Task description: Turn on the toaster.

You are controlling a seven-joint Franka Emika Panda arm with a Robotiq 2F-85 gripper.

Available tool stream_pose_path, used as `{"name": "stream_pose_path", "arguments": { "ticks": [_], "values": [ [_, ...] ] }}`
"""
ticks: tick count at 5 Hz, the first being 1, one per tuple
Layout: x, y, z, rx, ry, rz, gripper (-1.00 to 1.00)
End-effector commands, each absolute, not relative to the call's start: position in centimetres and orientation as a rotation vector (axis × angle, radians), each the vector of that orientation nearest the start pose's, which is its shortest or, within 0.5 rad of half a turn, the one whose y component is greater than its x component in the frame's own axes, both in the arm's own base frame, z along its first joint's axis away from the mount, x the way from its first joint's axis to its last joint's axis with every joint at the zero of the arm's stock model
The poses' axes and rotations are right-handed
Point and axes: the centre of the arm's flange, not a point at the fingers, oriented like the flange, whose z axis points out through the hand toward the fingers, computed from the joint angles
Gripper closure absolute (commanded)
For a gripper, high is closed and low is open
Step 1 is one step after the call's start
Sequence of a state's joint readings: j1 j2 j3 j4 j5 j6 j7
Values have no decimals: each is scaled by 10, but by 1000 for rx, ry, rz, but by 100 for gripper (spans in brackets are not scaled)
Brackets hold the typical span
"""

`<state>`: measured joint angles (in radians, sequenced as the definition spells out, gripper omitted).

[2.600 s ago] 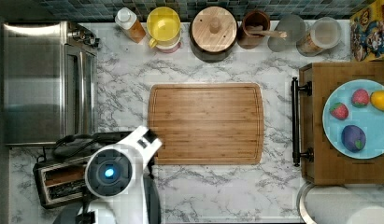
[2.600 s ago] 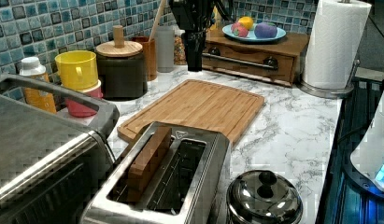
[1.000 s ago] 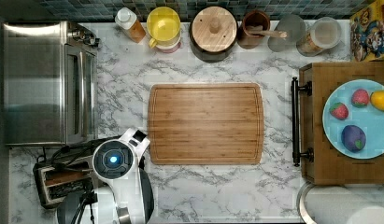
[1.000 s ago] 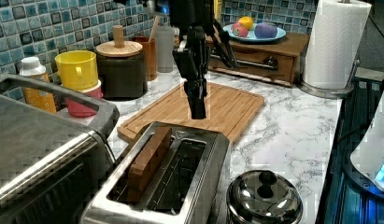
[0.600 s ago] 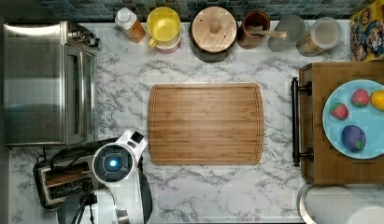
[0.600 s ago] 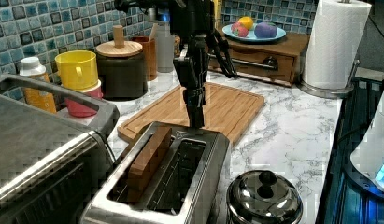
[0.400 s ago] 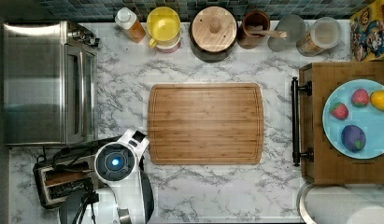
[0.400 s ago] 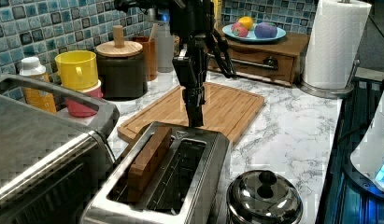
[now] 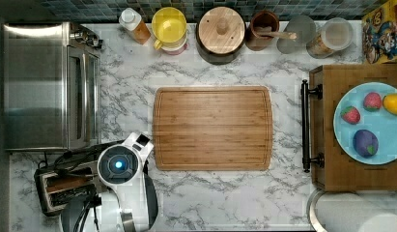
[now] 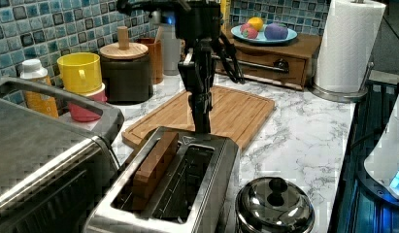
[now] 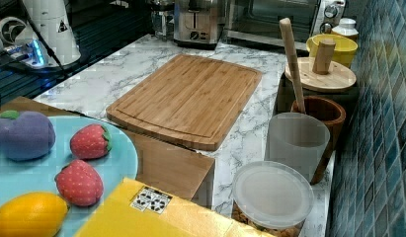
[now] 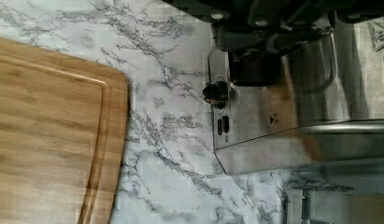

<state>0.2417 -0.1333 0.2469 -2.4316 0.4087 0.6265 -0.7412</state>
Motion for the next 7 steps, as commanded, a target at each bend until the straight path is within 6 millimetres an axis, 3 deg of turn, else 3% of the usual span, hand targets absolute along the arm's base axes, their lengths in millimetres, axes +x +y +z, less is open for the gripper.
{"name": "stream_pose_path", "arguments": {
  "ticks": [1,2,3,4,6,7],
  "values": [
    [397,253,292,-2925,-201,396,100],
    [396,239,277,-2900,-121,476,100],
    [384,246,261,-2901,-158,483,100],
    [374,250,235,-2900,-172,572,100],
    [355,228,164,-2930,-74,767,100],
    [348,214,148,-2928,-20,799,100]
  ]
}}
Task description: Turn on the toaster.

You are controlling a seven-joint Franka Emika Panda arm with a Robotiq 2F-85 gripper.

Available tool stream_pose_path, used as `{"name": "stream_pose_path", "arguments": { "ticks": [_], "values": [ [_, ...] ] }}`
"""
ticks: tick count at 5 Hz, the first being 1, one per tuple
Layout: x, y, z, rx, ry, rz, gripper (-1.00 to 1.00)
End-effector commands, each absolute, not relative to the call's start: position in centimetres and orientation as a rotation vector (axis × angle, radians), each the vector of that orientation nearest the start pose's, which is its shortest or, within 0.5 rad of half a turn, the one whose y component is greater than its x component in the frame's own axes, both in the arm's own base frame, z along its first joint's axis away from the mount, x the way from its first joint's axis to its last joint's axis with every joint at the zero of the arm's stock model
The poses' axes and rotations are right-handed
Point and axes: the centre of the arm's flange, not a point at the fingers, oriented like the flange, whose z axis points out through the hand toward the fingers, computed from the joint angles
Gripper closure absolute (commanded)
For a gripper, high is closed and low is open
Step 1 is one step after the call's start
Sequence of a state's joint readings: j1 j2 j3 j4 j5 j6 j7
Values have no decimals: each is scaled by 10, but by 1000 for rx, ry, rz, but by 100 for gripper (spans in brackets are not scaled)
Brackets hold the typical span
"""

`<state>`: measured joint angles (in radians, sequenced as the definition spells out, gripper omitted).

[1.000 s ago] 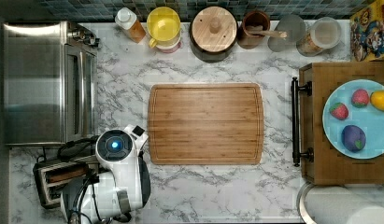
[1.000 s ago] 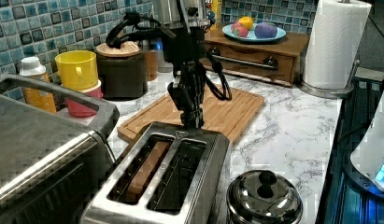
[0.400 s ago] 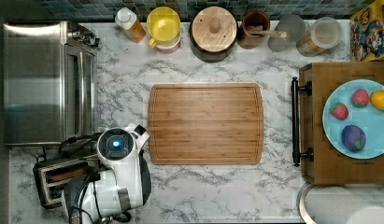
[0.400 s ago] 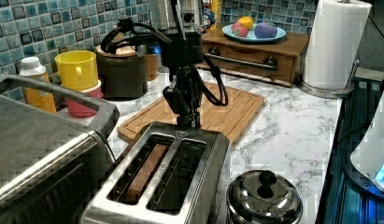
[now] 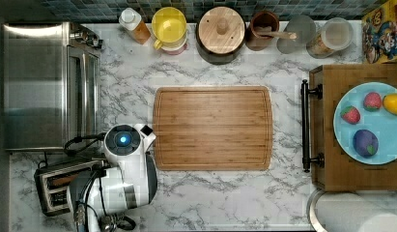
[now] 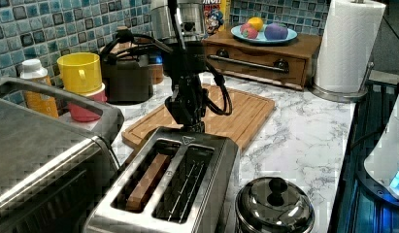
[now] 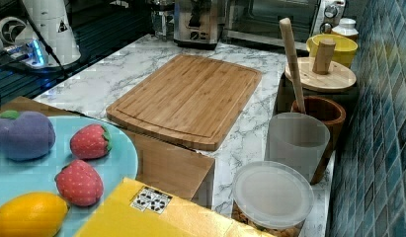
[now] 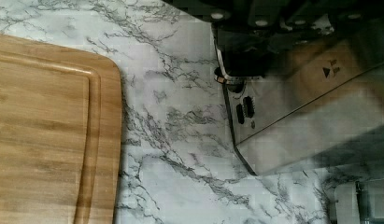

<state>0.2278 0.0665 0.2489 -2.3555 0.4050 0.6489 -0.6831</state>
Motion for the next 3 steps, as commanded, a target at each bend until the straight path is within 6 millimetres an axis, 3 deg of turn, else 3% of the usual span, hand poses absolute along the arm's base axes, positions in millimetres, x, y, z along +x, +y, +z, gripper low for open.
{"name": "stream_pose_path", "arguments": {
  "ticks": [1,2,3],
  "values": [
    [345,214,160,-2927,-82,768,100],
    [335,216,158,-2940,-119,773,100],
    [317,217,134,-2960,-141,839,100]
  ]
}}
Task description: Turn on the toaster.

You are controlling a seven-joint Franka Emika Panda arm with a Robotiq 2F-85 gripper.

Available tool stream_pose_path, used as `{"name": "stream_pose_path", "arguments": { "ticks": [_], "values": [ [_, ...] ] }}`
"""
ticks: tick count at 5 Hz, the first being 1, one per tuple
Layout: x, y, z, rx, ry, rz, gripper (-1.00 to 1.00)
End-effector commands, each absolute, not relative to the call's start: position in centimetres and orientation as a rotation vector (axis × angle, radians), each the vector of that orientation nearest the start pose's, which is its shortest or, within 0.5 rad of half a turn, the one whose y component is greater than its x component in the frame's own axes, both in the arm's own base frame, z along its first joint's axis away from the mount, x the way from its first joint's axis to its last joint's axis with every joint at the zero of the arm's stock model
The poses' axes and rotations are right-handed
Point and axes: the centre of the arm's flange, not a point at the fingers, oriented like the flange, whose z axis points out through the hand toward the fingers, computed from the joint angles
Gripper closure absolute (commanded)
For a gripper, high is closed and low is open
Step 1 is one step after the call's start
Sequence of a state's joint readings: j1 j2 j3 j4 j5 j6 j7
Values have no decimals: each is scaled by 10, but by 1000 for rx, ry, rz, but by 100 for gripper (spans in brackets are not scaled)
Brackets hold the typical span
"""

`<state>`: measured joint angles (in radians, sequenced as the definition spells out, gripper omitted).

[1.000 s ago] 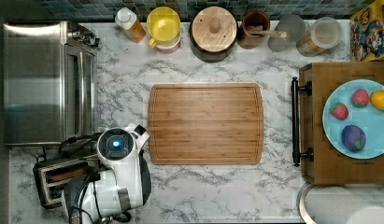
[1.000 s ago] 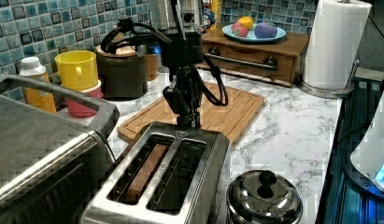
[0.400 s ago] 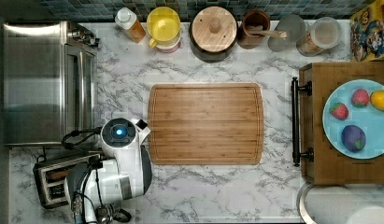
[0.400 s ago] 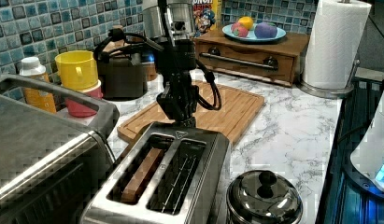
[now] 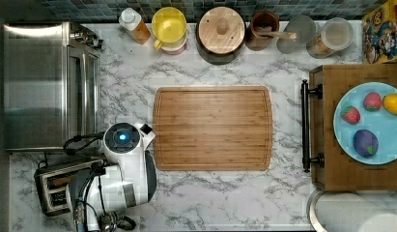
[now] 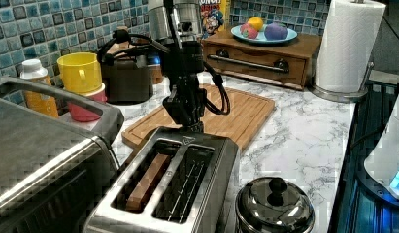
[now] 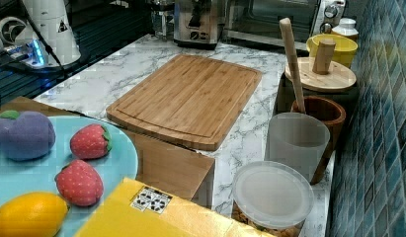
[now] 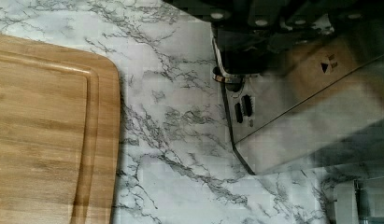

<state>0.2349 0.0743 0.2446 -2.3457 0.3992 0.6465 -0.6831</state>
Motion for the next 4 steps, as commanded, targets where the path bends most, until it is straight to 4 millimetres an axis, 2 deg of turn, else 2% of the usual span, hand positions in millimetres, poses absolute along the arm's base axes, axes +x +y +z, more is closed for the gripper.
{"name": "stream_pose_path", "arguments": {
  "ticks": [1,2,4],
  "values": [
    [302,214,113,-2964,-126,908,100],
    [296,207,114,-2978,-135,926,100],
    [296,207,114,-2978,-135,926,100]
  ]
}}
